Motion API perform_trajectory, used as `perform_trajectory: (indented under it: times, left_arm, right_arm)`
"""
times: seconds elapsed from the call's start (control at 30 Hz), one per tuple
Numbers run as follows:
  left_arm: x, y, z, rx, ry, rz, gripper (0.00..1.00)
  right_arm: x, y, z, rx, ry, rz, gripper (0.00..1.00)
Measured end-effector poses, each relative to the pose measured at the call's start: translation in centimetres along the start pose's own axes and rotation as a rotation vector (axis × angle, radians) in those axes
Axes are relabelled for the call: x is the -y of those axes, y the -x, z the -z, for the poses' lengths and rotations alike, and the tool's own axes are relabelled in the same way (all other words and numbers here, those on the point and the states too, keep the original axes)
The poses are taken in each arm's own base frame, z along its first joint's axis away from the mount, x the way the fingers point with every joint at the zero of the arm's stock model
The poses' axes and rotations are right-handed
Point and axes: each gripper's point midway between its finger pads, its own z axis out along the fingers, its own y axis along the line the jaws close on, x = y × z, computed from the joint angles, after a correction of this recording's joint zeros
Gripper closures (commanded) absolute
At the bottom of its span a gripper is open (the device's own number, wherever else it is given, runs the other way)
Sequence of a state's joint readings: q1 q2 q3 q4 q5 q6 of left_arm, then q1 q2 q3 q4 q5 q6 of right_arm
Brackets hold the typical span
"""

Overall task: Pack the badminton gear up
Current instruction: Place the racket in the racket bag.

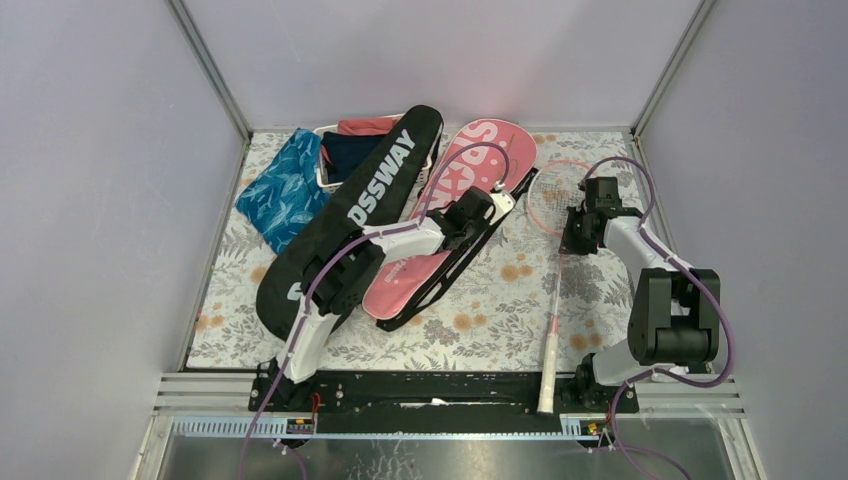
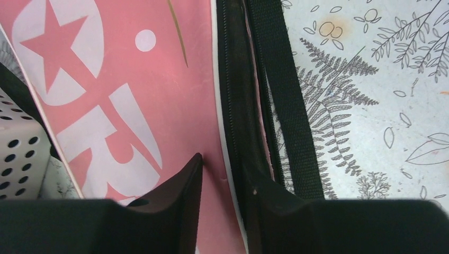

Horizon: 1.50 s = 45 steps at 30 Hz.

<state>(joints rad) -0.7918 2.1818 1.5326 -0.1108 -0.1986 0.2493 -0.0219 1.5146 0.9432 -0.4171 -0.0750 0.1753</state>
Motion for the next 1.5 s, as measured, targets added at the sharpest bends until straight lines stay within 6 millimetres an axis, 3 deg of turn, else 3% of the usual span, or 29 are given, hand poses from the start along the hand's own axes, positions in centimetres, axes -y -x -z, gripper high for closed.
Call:
perform_trajectory:
  times: [0.2, 0.5, 0.73, 1.03, 1.5]
  left_arm:
    - [-0.4, 0.3, 0.1, -0.001, -0.004, 0.026, 1.00]
    - [-1.6, 2.3, 0.7, 0.017, -0.013, 0.127, 1.00]
    - [-2.0, 3.2, 1.1, 0.014, -0.013, 0.212, 1.00]
    - [-3.1, 6.2, 2.3, 0.047, -0.048, 0.359, 1.00]
    - [-4.0, 6.7, 2.4, 0.042, -0.046, 0.424, 1.00]
  right_arm:
    - [-1.0, -0.3, 0.5, -0.003, 0.063, 0.025, 1.00]
    - [-2.3, -3.0, 1.0, -0.067, 0.173, 0.069, 1.00]
    - [-3.5, -3.9, 1.7, -0.103, 0.250, 0.084, 1.00]
    - [-4.4, -5.2, 1.5, -0.155, 0.283, 0.106, 1.00]
    - [-4.6, -6.1, 2.0, -0.197, 0.274, 0.123, 1.00]
